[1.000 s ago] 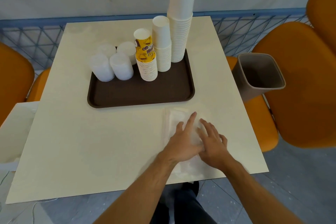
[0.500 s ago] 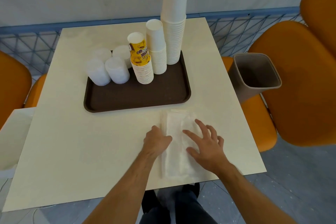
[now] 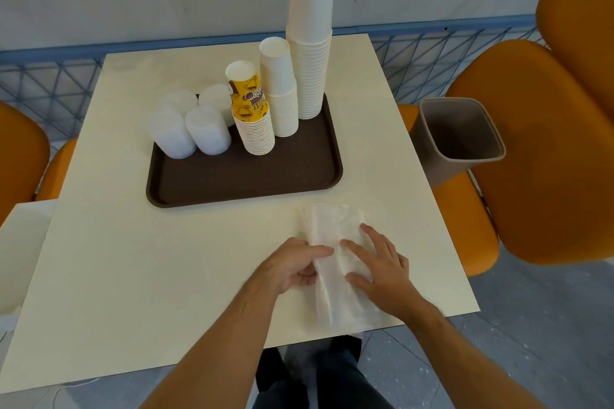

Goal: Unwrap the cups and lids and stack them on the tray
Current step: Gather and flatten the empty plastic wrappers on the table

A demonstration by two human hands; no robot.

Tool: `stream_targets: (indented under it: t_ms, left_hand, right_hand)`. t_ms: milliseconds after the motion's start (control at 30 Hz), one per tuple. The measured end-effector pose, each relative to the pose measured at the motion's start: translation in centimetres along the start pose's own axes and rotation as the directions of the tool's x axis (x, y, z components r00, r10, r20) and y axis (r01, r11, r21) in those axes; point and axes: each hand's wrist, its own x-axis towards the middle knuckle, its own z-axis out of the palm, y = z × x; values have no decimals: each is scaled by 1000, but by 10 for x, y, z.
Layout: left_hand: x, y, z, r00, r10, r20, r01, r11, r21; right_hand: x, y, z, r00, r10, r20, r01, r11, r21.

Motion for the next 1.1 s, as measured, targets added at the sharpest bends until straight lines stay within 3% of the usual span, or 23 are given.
stream_targets:
  t_ms: [133, 200, 267, 333, 433, 467, 667, 833, 967, 1033, 1100]
  left_hand:
    - [1, -6, 4, 993, 92, -68, -88, 995, 54]
    - [-3, -4, 3, 989, 134, -59, -134, 991, 13]
    - [-10, 0, 2, 984, 177, -25, -178, 984, -20]
    - [-21, 7, 2, 975, 223, 17, -222, 974, -51]
    - [-38, 19, 3, 957, 281, 70, -273, 957, -102]
    - [-42, 23, 2, 953, 295, 75, -286, 952, -114]
    - [-58, 39, 1, 929, 371, 7, -370, 928, -52]
    - [-70, 42, -6, 917, 367, 159, -372, 928, 5]
    - [-75, 47, -11, 896, 401, 192, -405, 914, -17]
    - [-78, 53, -13, 881, 432, 191, -433, 901, -40]
    - [-81, 59, -14, 862, 465, 202, -462, 885, -63]
  right_hand:
    - [-1, -1, -5, 998, 14, -58, 0, 973, 229]
    - [-1, -5, -12, 992, 105, -77, -61, 897, 438]
    - [-1, -15, -23, 973, 230, 3, -168, 701, 693]
    - [-1, -23, -34, 958, 268, 101, -227, 496, 838]
    - [-1, -22, -50, 964, 102, 245, -261, 191, 946]
    - [-1, -23, -55, 962, 32, 272, -274, 136, 952]
    - [0, -28, -83, 960, 28, 278, -278, 185, 943]
    - [1, -35, -106, 969, 54, 242, -247, 241, 938]
    - [-1, -41, -127, 982, 46, 186, -191, 272, 943]
    - [-2, -40, -138, 991, 6, 136, -133, 259, 957]
    - [-5, -43, -150, 989, -113, 92, -51, 318, 947]
